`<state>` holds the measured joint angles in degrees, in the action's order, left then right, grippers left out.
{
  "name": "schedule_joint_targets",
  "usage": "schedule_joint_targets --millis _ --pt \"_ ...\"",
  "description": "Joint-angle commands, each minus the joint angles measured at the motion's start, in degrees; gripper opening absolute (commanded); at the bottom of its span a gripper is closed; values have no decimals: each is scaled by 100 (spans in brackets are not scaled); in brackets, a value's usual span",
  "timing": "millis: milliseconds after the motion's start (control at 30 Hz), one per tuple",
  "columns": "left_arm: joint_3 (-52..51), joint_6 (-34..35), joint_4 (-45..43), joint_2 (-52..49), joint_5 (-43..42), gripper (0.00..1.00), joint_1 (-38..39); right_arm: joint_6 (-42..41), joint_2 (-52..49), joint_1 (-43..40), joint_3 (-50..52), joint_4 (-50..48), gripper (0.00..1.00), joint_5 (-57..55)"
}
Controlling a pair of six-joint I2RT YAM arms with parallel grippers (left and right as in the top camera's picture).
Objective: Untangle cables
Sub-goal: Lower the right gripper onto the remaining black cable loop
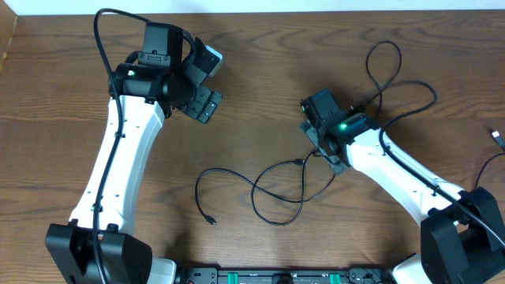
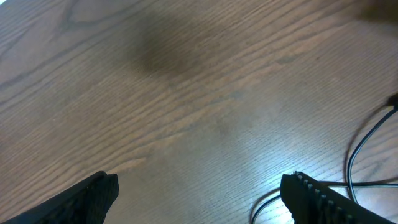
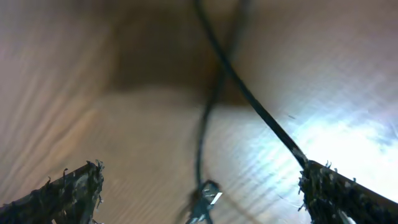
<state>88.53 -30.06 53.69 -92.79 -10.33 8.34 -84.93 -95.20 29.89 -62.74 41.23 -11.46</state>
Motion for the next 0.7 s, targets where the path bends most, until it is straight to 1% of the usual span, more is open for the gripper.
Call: schedule_joint_targets --millis 0,67,167,233,300,467,600,667 --pt "-20 -9 50 33 28 89 -28 -896 4 11 181 57 99 -317" --pt "-20 -11 48 33 28 88 -28 -734 4 11 181 144 99 -610" --pt "-20 -11 48 33 13 89 -28 -260 4 11 181 146 99 -905" --pt "-20 -11 44 33 -140 88 -28 103 4 11 181 155 99 -1021" --pt "-20 -13 44 33 -256 89 -28 293 4 11 181 223 99 -1119" --pt "-20 -11 46 33 -258 89 -28 800 4 11 181 420 99 -1379" --pt "-20 -13 42 33 -258 89 -28 870 4 13 181 601 99 -1349" --pt "-20 -11 46 31 -258 89 -28 715 4 33 181 597 99 -1279"
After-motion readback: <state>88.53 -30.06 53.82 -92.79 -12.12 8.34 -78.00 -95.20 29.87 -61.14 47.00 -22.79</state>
